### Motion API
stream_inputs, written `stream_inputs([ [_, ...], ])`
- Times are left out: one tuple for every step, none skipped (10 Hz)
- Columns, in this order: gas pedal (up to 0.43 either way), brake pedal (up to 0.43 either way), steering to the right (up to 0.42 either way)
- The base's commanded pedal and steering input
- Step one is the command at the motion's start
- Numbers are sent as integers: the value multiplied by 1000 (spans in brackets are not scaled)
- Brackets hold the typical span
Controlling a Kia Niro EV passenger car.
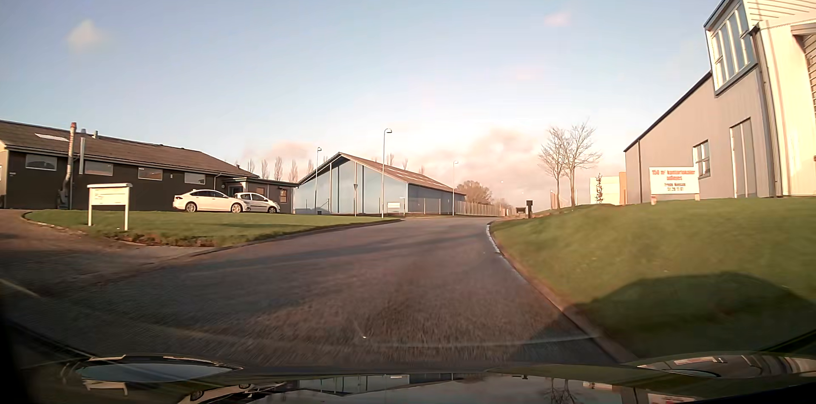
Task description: Follow the waypoints while adhering to traffic rules and regulations
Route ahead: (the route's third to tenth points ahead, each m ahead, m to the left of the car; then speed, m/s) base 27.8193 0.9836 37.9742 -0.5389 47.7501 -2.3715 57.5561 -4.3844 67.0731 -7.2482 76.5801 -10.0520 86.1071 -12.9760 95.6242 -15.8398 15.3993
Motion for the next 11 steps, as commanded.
stream_inputs([
  [248,0,22],
  [240,0,22],
  [228,0,22],
  [228,0,22],
  [228,0,22],
  [228,0,22],
  [228,0,21],
  [228,0,20],
  [220,0,19],
  [220,0,18],
  [220,0,18],
])
